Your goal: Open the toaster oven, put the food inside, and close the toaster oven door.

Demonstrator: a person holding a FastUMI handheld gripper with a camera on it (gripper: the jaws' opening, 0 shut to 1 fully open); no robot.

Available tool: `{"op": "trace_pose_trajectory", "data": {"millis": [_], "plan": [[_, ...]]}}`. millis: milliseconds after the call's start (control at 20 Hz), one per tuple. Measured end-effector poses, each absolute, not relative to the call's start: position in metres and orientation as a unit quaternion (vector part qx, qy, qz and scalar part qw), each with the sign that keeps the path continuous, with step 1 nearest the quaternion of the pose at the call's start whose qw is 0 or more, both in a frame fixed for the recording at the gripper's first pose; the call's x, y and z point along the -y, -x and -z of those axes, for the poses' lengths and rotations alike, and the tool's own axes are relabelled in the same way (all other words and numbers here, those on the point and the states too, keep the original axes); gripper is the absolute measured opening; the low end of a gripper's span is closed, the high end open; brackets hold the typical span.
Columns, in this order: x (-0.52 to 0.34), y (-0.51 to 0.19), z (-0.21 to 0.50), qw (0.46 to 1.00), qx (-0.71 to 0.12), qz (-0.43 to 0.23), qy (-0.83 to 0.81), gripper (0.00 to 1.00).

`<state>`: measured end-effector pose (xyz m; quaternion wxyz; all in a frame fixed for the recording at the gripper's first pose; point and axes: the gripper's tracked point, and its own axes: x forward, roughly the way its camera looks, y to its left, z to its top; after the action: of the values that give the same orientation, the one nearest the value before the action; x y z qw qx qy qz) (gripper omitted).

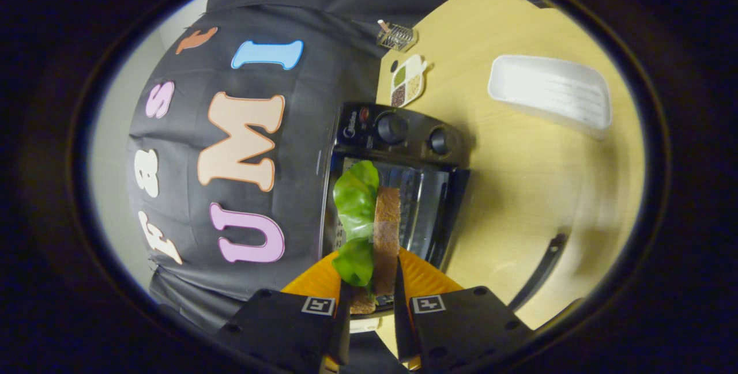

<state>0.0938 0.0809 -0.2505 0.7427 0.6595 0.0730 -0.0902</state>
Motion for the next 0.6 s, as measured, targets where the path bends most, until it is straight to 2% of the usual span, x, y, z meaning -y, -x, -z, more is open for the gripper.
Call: {"op": "trace_pose_trajectory", "data": {"millis": [600], "plan": [[-0.099,-0.171,0.281,0.794,-0.040,0.086,-0.600,0.34]]}}
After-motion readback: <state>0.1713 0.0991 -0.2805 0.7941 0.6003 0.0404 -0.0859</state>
